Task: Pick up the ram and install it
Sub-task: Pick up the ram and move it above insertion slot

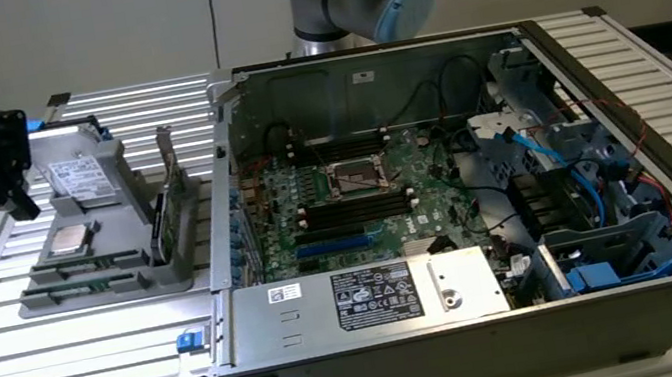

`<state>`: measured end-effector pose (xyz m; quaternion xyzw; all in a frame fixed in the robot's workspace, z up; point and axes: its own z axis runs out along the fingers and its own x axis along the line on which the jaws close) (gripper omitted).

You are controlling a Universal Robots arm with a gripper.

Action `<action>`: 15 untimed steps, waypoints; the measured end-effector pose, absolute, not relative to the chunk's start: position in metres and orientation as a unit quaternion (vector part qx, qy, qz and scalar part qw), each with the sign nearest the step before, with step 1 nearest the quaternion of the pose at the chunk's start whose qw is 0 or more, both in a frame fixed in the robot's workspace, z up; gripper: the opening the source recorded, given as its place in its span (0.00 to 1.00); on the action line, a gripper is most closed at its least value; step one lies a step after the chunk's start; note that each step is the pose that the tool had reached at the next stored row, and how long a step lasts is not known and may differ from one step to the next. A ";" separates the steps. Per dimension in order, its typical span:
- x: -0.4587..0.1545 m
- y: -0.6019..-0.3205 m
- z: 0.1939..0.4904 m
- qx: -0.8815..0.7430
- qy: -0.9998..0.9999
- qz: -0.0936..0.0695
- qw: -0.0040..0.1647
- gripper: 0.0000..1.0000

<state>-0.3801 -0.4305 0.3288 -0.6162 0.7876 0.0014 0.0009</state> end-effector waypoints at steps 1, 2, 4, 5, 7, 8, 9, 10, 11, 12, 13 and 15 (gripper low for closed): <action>-0.380 -0.430 0.329 -0.623 0.782 0.001 0.001 0.11; -0.380 -0.430 0.329 -0.630 0.776 0.001 0.001 0.11; -0.380 -0.430 0.329 -0.644 0.765 0.001 0.001 0.11; -0.380 -0.430 0.329 -0.651 0.759 0.001 0.001 0.11; -0.380 -0.430 0.329 -0.665 0.747 0.001 0.001 0.11; -0.380 -0.430 0.329 -0.672 0.741 0.001 0.001 0.11; -0.380 -0.430 0.329 -0.678 0.735 0.001 0.002 0.11; -0.380 -0.430 0.329 -0.685 0.728 0.001 0.001 0.11; -0.380 -0.430 0.329 -0.691 0.723 0.001 0.002 0.11; -0.380 -0.430 0.329 -0.691 0.723 0.001 0.002 0.11; -0.380 -0.430 0.329 -0.691 0.723 0.001 0.002 0.11; -0.380 -0.430 0.329 -0.691 0.723 0.001 0.002 0.11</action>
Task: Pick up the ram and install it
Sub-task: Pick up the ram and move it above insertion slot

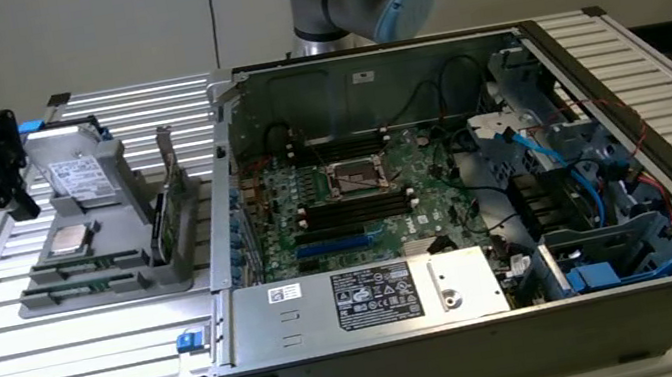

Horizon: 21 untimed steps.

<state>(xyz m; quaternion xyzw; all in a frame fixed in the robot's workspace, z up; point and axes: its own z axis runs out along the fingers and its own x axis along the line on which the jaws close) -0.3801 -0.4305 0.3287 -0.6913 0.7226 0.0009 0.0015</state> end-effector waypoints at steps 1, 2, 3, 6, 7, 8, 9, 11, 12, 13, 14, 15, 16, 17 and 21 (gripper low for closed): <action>-0.380 -0.430 0.329 -0.691 0.723 0.001 0.002 0.11; -0.380 -0.430 0.329 -0.691 0.723 0.001 0.002 0.11; -0.380 -0.430 0.329 -0.691 0.723 0.001 0.002 0.12; -0.380 -0.430 0.328 -0.693 0.721 0.001 0.001 0.24; -0.380 -0.430 0.327 -0.695 0.719 0.001 0.001 0.24; -0.380 -0.430 0.326 -0.700 0.714 0.001 0.001 0.31; -0.380 -0.430 0.324 -0.706 0.708 0.001 0.001 0.31; -0.380 -0.430 0.322 -0.719 0.695 0.001 0.001 0.31; -0.380 -0.430 0.320 -0.725 0.689 0.001 0.001 0.31; -0.380 -0.430 0.319 -0.730 0.684 0.001 0.001 0.31; -0.380 -0.430 0.318 -0.731 0.683 0.001 0.001 0.31; -0.380 -0.430 0.316 -0.731 0.683 0.001 0.001 0.31; -0.380 -0.430 0.315 -0.731 0.683 0.001 0.001 0.31; -0.380 -0.430 0.313 -0.730 0.683 0.001 0.001 0.31; -0.380 -0.430 0.306 -0.724 0.690 0.001 0.002 0.31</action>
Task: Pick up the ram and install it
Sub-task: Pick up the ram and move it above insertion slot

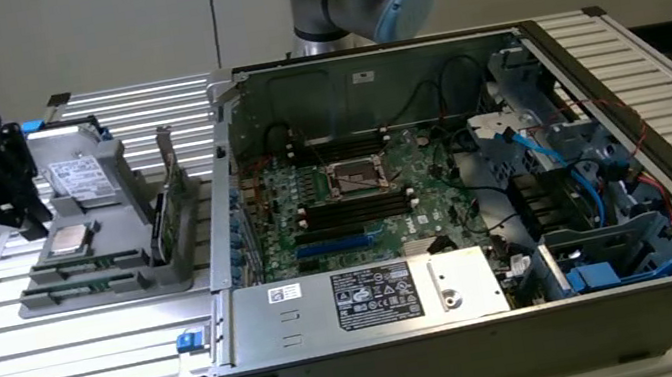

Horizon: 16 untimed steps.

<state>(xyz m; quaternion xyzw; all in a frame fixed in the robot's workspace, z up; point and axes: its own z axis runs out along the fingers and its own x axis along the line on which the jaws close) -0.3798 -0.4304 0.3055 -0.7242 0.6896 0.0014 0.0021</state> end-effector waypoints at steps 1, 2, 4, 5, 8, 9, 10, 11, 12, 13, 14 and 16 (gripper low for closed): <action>-0.380 -0.430 0.304 -0.721 0.693 0.002 0.003 0.31; -0.380 -0.430 0.302 -0.718 0.696 0.002 0.003 0.31; -0.380 -0.430 0.298 -0.711 0.703 0.002 0.003 0.31; -0.380 -0.430 0.296 -0.708 0.707 0.002 0.003 0.31; -0.379 -0.430 0.291 -0.699 0.715 0.003 0.003 0.31; -0.379 -0.430 0.289 -0.697 0.717 0.003 0.003 0.31; -0.379 -0.430 0.287 -0.695 0.719 0.003 0.003 0.31; -0.378 -0.430 0.286 -0.693 0.721 0.003 0.003 0.31; -0.378 -0.430 0.284 -0.691 0.723 0.003 0.003 0.31; -0.378 -0.430 0.282 -0.689 0.725 0.003 0.003 0.31; -0.378 -0.430 0.280 -0.687 0.727 0.003 0.003 0.31; -0.377 -0.430 0.276 -0.685 0.729 0.003 0.003 0.31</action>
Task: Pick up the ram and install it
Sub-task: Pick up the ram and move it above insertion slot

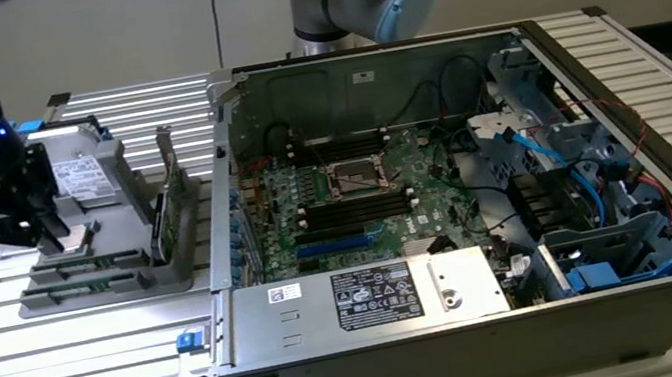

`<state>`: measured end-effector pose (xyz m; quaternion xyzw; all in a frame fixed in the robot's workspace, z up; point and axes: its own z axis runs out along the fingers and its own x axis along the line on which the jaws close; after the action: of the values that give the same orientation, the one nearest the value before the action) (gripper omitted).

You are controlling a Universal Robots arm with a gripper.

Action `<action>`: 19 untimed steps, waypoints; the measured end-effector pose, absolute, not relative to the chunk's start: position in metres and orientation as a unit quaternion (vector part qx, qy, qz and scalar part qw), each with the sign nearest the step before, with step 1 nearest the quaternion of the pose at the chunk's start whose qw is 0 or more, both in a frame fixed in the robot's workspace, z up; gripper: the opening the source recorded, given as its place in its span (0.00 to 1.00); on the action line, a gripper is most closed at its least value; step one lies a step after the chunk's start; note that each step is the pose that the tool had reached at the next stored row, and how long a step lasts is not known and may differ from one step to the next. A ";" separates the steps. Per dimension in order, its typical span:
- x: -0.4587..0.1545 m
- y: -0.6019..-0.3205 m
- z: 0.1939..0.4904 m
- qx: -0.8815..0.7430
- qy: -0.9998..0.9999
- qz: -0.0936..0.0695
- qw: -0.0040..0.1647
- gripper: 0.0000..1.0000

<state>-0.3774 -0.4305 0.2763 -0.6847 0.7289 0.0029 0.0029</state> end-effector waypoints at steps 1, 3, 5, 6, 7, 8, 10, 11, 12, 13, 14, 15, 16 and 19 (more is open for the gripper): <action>-0.377 -0.431 0.275 -0.684 0.730 0.003 0.003 0.31; -0.376 -0.431 0.271 -0.682 0.731 0.003 0.003 0.32; -0.374 -0.431 0.267 -0.681 0.732 0.003 0.003 0.39; -0.374 -0.431 0.265 -0.681 0.732 0.003 0.003 0.39; -0.373 -0.431 0.264 -0.680 0.733 0.003 0.003 0.39; -0.372 -0.431 0.262 -0.680 0.734 0.003 0.003 0.39; -0.372 -0.432 0.258 -0.678 0.735 0.003 0.003 0.39; -0.372 -0.433 0.256 -0.678 0.735 0.003 0.003 0.39; -0.372 -0.433 0.255 -0.677 0.736 0.003 0.003 0.39; -0.372 -0.434 0.253 -0.677 0.736 0.003 0.003 0.39; -0.372 -0.435 0.251 -0.676 0.737 0.003 0.003 0.39; -0.372 -0.435 0.249 -0.676 0.737 0.003 0.003 0.39; -0.372 -0.436 0.247 -0.675 0.738 0.003 0.003 0.39; -0.372 -0.436 0.242 -0.674 0.739 0.003 0.003 0.39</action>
<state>-0.3722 -0.4361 0.2418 -0.6739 0.7388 0.0030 0.0030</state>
